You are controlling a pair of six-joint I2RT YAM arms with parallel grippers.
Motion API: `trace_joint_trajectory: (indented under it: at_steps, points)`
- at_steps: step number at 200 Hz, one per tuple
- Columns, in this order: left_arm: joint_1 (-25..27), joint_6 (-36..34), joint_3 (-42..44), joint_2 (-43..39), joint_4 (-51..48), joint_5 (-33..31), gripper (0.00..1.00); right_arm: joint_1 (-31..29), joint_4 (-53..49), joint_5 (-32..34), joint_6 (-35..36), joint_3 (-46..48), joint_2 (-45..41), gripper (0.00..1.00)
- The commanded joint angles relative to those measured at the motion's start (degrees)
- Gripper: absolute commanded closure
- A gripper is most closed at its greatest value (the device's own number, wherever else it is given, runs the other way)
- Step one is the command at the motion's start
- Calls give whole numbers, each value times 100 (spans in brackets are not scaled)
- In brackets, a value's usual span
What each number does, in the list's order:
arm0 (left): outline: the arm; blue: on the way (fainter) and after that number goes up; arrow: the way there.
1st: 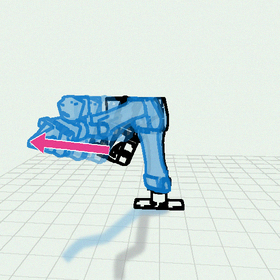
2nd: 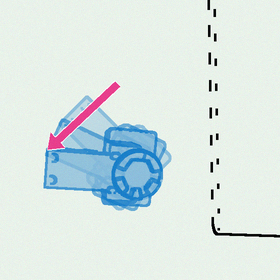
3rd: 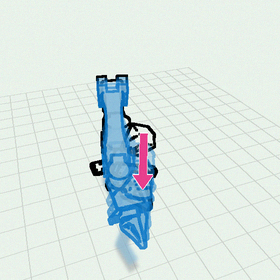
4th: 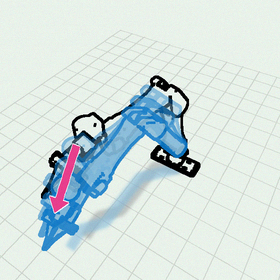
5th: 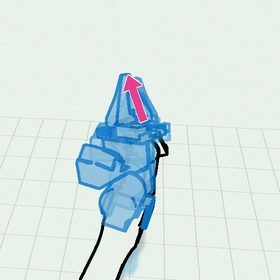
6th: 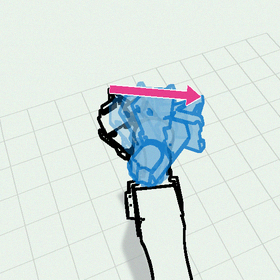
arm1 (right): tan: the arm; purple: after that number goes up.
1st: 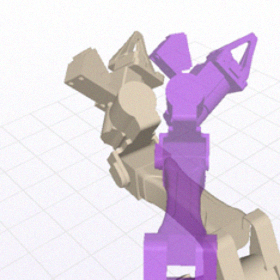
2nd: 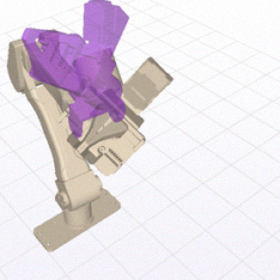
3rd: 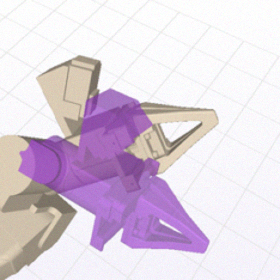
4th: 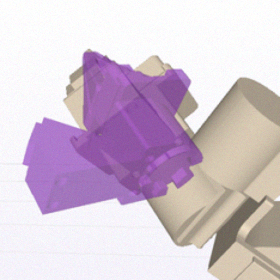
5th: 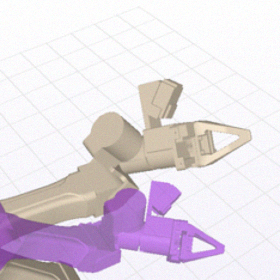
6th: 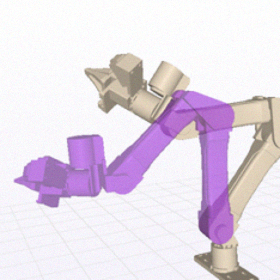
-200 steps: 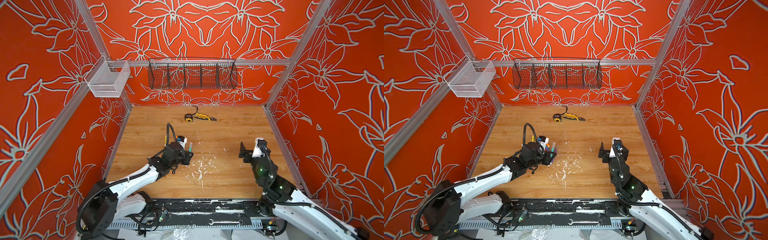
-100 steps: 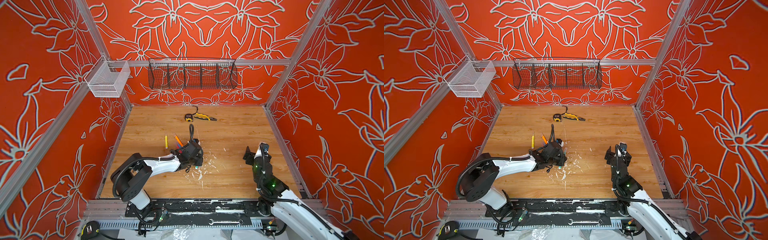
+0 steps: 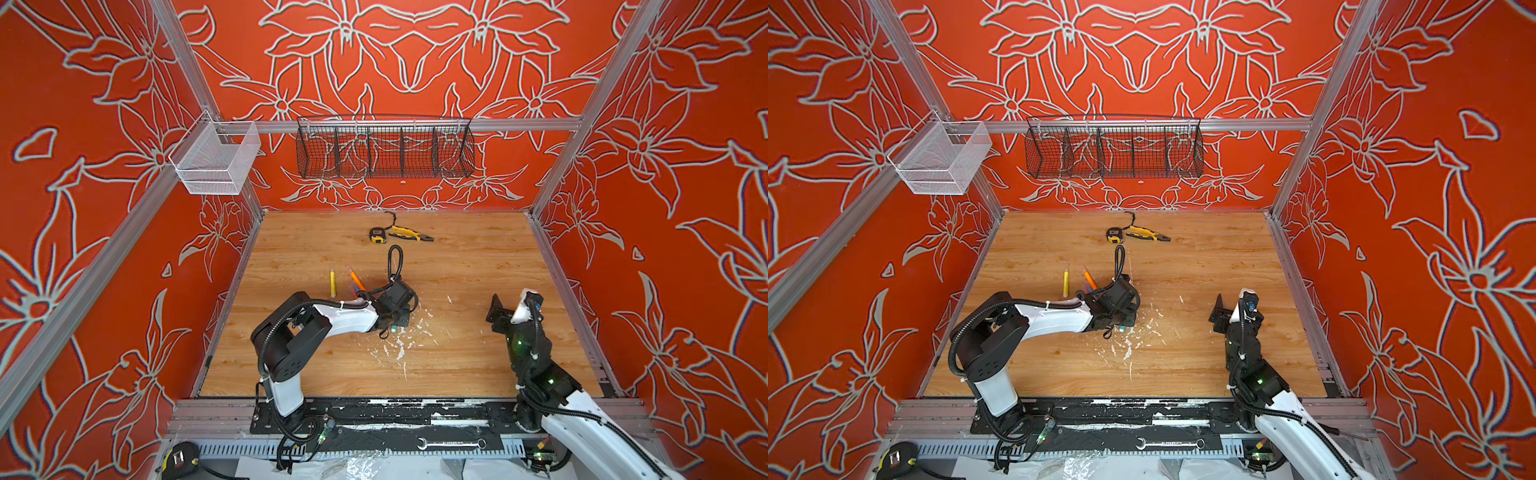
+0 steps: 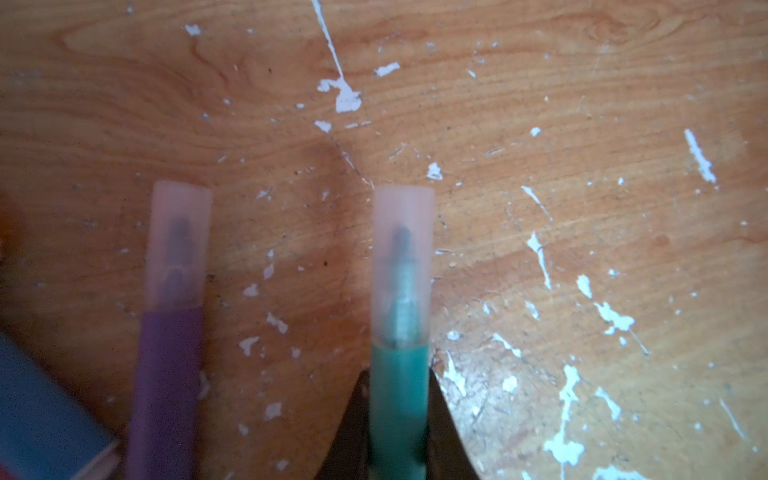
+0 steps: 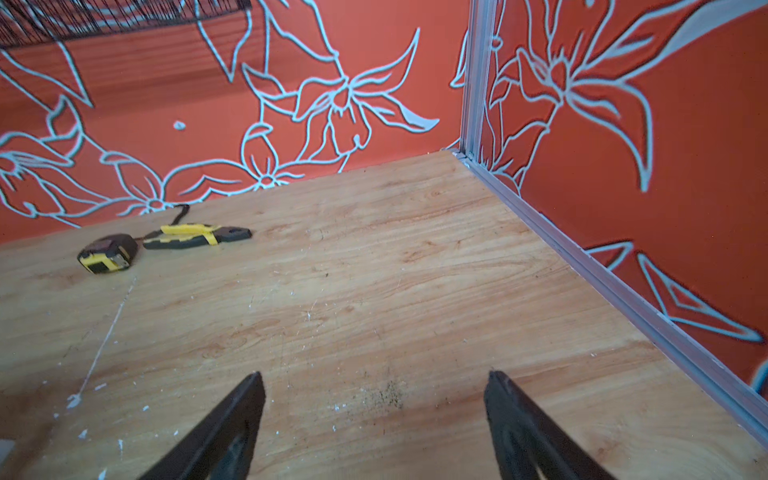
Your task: Insert the pens into the pen caps
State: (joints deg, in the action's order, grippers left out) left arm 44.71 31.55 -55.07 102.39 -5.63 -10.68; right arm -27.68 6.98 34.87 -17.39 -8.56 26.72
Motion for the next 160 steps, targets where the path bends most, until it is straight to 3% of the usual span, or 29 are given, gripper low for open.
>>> trace_joint_trajectory:
  at_steps: [1,31,38,52,66,89,95,105,118,129,143,160]
  points:
    - [5,2,-74,41,-344,-354,75,26,231,-156,-76,-239,396,15]
    - [3,-151,-20,-463,-429,-475,40,28,259,-129,-99,-467,922,15]
    - [3,-237,52,-703,-393,-555,26,27,267,-135,-90,-516,1026,14]
    - [3,-365,238,-1213,-329,-915,16,28,21,185,-235,-739,1270,10]
    - [-6,-519,388,-1757,-325,-1497,12,54,-308,488,-282,-1042,1566,2]
    - [-30,-737,536,-2490,-355,-3051,5,71,-1346,1055,-544,-1914,2218,2]
    - [-32,-827,581,-2628,-360,-3396,5,70,-1794,981,-574,-2247,2396,2]
    - [-41,-1611,818,-2836,270,-3775,6,70,-2391,617,-529,-2746,2659,2]
    - [-62,-2480,1023,-3056,924,-4236,0,70,-2639,-62,-166,-3208,2882,2]
    - [-133,-2903,1038,-3191,1103,-4671,2,77,-2679,-278,42,-3471,3005,2]
    - [-359,-3168,1195,-3436,1199,-4767,2,79,-2437,32,281,-3478,3050,2]
    - [-897,-3547,2090,-3779,2414,-4376,2,102,-1660,551,1076,-3073,2986,2]
